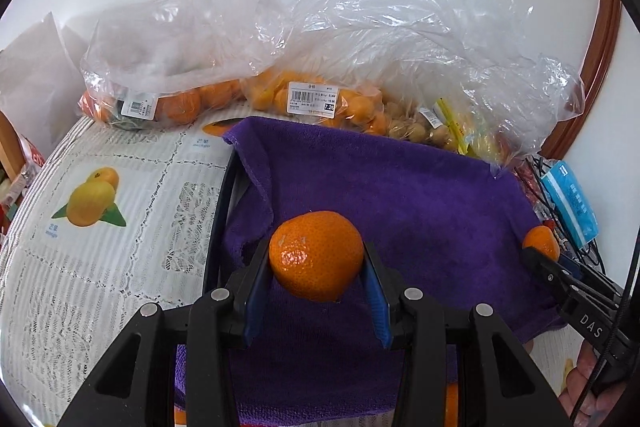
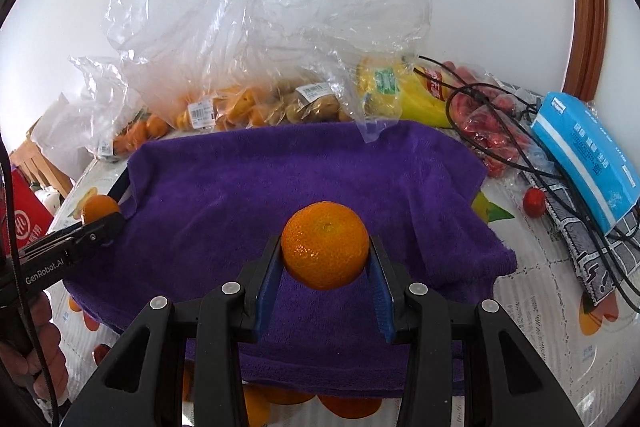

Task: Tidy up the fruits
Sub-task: 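Lift and carry both held oranges over the purple towel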

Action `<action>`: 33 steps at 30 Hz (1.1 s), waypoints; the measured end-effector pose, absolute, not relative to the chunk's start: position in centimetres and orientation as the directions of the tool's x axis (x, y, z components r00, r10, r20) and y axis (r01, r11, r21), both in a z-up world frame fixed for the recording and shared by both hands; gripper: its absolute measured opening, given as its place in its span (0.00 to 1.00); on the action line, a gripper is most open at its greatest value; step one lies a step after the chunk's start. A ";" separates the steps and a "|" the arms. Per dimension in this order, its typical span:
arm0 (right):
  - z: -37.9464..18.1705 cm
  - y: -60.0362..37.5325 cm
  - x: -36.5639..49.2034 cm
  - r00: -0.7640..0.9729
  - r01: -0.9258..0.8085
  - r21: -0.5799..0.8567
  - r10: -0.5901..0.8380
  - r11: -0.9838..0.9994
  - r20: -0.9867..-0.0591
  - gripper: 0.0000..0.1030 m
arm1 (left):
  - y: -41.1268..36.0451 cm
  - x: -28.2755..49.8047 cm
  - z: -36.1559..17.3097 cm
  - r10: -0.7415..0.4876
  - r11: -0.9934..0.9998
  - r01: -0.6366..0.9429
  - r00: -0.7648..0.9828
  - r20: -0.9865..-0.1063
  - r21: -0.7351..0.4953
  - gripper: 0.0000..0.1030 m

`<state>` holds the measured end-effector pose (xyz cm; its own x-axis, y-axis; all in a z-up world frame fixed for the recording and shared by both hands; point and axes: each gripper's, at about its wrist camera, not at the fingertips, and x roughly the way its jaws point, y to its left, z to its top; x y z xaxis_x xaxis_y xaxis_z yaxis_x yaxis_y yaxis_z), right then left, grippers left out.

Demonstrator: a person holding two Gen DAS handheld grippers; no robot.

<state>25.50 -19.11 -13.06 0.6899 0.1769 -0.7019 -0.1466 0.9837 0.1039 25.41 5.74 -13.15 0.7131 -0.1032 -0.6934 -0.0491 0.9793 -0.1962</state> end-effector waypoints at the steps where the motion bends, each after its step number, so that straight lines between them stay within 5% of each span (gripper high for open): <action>1: -13.2 -19.0 25.6 0.686 -0.146 0.105 0.178 0.984 -0.705 0.40 | 5.6 25.4 -13.3 -0.103 0.980 -0.047 0.712 -0.695 -0.193 0.40; 33: -16.0 -17.7 26.3 0.619 -0.160 0.063 0.150 0.985 -0.771 0.40 | 4.4 25.4 -14.7 -0.086 0.990 -0.023 0.691 -0.717 -0.140 0.40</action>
<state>26.33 -17.73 -16.02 0.6185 0.1503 -0.7713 -0.1604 0.9850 0.0633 25.45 4.36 -14.66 0.6914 -0.0856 -0.7174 -0.0227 0.9899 -0.1400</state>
